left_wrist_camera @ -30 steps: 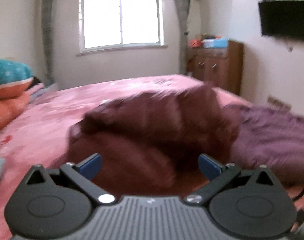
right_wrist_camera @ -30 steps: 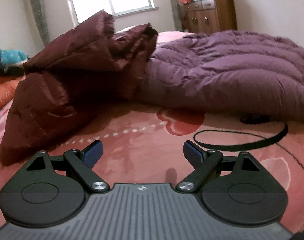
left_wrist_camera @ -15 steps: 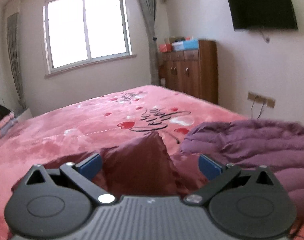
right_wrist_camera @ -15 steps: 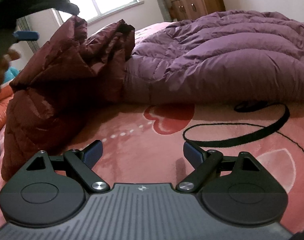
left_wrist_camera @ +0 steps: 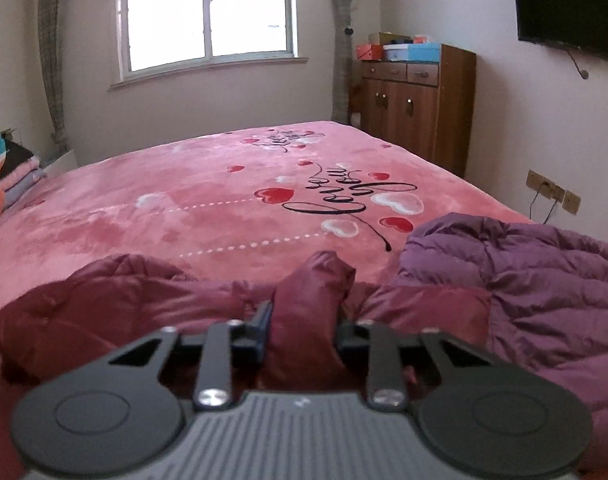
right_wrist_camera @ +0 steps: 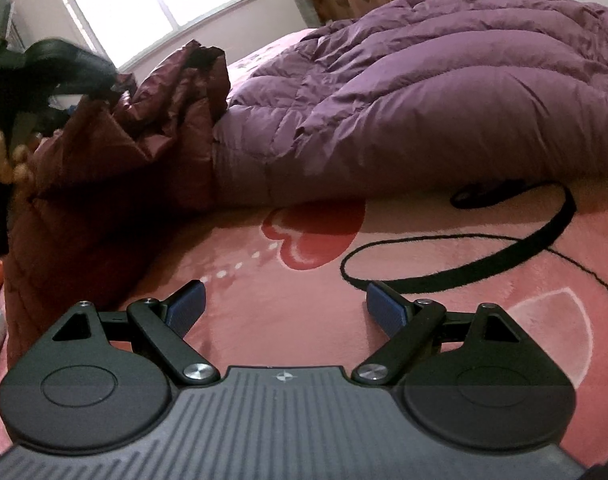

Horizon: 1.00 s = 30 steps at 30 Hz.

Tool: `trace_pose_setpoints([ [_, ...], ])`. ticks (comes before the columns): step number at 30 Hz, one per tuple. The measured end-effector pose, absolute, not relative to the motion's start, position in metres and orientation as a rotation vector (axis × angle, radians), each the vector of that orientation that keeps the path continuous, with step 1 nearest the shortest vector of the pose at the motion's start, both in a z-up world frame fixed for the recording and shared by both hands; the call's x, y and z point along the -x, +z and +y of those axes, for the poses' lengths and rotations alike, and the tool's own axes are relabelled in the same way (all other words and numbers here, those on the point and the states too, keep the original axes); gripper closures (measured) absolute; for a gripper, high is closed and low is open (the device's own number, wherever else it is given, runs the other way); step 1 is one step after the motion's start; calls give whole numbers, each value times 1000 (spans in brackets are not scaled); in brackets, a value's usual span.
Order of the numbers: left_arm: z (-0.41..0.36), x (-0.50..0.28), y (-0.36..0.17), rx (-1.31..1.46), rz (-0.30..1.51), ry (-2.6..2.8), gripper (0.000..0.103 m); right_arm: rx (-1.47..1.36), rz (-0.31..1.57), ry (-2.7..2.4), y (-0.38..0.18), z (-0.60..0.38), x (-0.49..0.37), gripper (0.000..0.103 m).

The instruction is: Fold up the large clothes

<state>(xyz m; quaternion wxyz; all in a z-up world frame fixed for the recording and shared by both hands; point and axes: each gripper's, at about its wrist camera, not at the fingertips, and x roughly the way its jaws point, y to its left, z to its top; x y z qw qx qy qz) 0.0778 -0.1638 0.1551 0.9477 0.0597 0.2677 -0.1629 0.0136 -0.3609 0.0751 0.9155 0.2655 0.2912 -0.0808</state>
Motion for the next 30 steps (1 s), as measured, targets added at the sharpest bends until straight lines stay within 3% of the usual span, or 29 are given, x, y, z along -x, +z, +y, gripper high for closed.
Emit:
trace_pose_setpoints([
  [5, -141, -51, 164, -109, 521, -326, 92, -534, 592, -177, 76, -361, -13, 0],
  [17, -16, 51, 164, 23, 521, -239, 97, -637, 551, -117, 73, -377, -7, 0],
  [23, 40, 101, 151, 95, 563, -140, 103, -668, 564, -42, 69, -373, -9, 0],
  [30, 82, 133, 123, 194, 630, -95, 103, -725, 583, 21, 64, -366, -11, 0],
])
